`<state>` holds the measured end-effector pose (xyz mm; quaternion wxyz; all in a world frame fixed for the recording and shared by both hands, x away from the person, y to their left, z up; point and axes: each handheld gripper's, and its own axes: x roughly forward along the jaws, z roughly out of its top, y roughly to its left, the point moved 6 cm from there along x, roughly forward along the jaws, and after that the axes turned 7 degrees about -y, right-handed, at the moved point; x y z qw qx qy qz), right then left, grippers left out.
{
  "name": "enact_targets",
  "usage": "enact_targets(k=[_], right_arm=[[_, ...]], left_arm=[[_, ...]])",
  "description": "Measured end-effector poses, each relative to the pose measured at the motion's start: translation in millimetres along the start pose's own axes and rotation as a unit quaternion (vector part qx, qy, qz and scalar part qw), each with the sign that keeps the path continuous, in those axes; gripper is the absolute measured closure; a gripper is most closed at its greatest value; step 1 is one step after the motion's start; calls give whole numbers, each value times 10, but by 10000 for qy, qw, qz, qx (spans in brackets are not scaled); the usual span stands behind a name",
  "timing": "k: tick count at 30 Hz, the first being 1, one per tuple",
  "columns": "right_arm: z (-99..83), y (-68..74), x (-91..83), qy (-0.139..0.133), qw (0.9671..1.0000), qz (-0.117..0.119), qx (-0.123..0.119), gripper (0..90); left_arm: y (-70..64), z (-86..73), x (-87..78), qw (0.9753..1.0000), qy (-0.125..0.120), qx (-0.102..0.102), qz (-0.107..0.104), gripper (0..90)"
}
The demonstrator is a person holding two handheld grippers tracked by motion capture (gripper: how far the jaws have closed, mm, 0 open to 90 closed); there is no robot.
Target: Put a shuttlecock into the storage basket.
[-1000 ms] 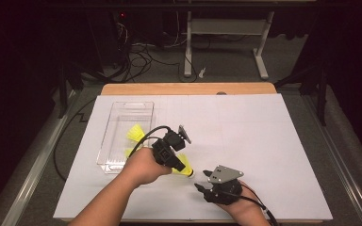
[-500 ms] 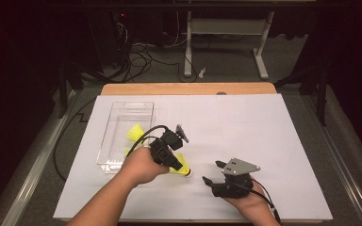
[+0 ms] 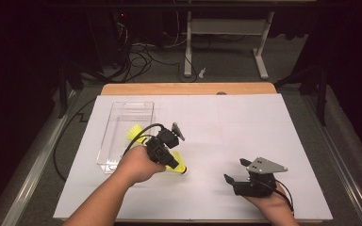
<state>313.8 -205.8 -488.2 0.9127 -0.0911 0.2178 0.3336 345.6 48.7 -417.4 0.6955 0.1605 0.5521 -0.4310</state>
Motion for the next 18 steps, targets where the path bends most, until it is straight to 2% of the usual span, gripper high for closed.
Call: enact_targets(k=[1, 5, 18], right_arm=[[-38, -24, -15, -46, 9999, -33, 95, 186], [-70, -86, -83, -148, 9996, -162, 177, 174], [-107, -243, -180, -366, 9981, -472, 167, 145]], left_arm=[[4, 0, -10, 10000, -20, -25, -13, 900], [8, -22, -21, 10000, -54, -40, -6, 900], [65, -111, -26, 9999, -72, -104, -34, 900]])
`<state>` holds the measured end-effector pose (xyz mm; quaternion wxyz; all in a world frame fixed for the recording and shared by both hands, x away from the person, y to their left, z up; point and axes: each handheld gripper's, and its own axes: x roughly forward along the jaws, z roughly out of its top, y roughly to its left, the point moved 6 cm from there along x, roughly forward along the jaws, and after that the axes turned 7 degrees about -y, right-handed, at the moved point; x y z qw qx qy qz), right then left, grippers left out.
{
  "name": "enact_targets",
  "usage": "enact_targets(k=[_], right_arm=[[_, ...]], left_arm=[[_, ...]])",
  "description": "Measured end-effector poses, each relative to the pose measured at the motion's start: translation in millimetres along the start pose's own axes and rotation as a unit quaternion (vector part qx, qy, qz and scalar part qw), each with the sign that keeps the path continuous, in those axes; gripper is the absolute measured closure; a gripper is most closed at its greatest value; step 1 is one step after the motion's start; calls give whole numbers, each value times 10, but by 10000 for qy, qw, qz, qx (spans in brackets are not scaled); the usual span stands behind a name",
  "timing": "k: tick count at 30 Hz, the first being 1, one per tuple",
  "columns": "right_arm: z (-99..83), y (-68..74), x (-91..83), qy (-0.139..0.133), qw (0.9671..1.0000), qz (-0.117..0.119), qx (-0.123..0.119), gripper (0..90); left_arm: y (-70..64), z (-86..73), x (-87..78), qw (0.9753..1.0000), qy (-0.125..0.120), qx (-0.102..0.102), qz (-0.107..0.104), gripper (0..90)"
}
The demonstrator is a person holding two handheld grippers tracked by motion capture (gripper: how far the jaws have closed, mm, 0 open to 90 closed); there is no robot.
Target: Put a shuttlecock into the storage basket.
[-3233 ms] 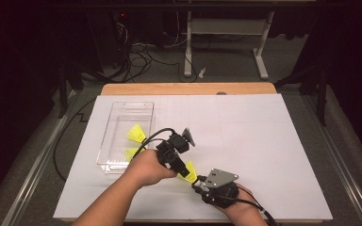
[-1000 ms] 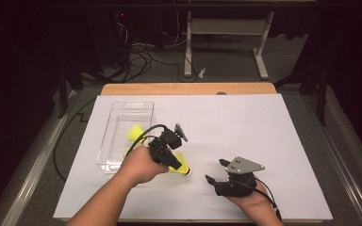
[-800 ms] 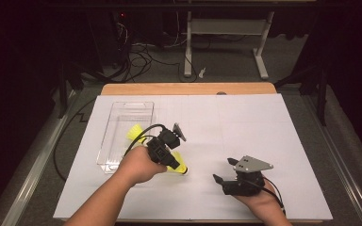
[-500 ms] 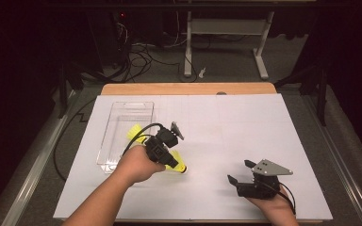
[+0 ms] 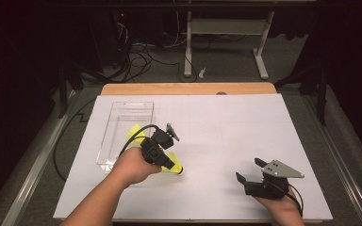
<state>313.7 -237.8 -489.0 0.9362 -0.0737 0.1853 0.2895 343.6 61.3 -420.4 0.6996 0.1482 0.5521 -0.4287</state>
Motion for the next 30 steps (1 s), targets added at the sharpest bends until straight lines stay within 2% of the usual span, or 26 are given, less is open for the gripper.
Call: enact_targets(k=[6, 9, 18, 24, 30], right_arm=[[30, -66, -67, -279, 9995, 8, 137, 108], [53, -57, -63, -491, 9985, 36, 226, 1], [54, 56, -3, -438, 9990, 5, 21, 1], [50, 52, -7, -437, 9990, 49, 116, 1], [26, 24, 0, -394, 9991, 57, 178, 1]], left_arm=[[10, -11, -15, 10000, -23, 0, -3, 900], [11, -19, 1, 10000, -4, -22, -32, 899], [-3, -4, -35, 9999, -25, -28, -131, 899], [22, -11, -126, 9999, 58, -87, -77, 899], [53, -15, -252, 9999, 36, -161, -14, 899]])
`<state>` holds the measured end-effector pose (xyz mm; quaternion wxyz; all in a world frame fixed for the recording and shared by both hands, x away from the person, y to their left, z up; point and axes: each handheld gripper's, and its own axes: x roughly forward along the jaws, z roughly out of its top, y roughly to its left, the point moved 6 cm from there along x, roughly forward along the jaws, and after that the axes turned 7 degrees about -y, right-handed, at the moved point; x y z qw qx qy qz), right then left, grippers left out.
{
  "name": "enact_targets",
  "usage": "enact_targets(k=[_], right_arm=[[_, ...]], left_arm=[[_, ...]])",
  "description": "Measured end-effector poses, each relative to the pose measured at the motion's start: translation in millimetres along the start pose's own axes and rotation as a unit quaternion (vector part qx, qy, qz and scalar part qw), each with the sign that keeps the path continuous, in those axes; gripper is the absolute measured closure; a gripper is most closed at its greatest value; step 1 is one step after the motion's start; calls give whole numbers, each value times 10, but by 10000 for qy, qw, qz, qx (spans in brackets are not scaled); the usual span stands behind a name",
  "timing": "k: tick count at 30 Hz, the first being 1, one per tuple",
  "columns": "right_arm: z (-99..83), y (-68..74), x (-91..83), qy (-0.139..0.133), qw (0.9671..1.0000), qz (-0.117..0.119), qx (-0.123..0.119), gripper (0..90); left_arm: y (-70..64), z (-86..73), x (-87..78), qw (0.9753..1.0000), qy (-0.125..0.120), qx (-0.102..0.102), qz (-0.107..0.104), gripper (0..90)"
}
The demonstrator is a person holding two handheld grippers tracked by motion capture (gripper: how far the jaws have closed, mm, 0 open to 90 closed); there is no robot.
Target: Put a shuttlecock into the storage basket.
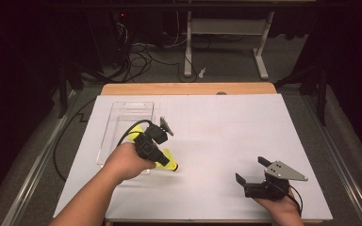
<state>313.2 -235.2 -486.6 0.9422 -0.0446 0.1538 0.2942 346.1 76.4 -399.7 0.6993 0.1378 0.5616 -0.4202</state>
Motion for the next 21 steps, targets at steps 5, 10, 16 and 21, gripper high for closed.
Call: enact_targets(k=[5, 10, 16, 21], right_arm=[[-10, -6, 2, 22, 10000, 11, 11, 1], [-19, -1, 10, 53, 10000, 32, 17, 1], [-18, -2, 9, 51, 10000, 53, 1, 1], [-22, -17, 4, 57, 10000, 50, 25, 1]], left_arm=[[30, -6, -129, 10000, -55, -34, -3, 899], [87, -34, -268, 9999, -95, -87, 97, 900], [168, -96, -448, 9996, -144, -165, 171, 900], [264, -152, -583, 9989, -236, -305, 263, 900]])
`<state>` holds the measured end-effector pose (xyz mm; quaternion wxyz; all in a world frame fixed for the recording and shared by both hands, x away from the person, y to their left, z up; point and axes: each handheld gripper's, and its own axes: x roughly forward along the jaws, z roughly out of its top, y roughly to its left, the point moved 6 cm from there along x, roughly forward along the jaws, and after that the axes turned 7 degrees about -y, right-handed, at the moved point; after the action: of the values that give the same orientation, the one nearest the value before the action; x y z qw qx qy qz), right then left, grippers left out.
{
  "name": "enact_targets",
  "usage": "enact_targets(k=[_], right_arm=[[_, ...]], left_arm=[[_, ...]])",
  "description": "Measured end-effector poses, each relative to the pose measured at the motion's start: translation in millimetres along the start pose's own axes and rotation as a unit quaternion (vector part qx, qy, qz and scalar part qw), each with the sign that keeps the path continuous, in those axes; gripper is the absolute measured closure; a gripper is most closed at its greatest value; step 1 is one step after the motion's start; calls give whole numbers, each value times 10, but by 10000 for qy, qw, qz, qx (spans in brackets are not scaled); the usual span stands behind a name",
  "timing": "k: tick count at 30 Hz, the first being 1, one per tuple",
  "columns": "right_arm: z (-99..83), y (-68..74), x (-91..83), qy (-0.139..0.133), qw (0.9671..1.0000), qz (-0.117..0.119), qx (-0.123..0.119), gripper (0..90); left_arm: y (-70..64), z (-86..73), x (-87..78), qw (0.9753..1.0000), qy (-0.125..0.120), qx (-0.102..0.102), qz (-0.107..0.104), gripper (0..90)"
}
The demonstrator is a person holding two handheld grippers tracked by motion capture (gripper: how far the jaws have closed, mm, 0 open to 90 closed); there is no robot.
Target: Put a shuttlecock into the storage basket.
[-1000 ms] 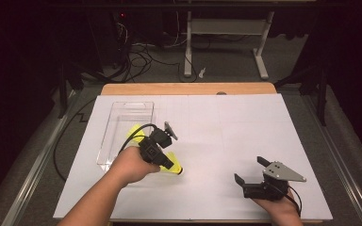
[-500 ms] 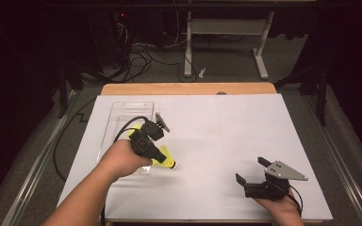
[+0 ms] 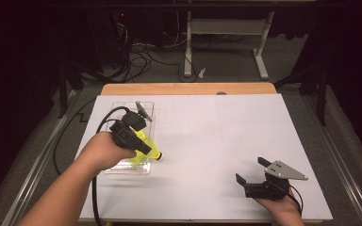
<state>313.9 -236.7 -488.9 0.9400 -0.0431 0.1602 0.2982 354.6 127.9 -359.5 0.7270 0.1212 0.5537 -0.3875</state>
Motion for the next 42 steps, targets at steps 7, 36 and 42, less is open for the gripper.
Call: enact_targets(k=[7, 36, 42], right_arm=[[-4, 9, 7, 15, 10000, 24, -3, 1], [-25, 17, 21, 84, 9999, 92, -9, 1], [-39, 23, 33, 121, 9999, 115, -12, 1]], left_arm=[[167, -62, -98, 9998, -49, -204, 71, 900], [798, -302, -193, 9946, -126, -968, 363, 900], [906, -320, -161, 9934, -197, -1089, 306, 900]])
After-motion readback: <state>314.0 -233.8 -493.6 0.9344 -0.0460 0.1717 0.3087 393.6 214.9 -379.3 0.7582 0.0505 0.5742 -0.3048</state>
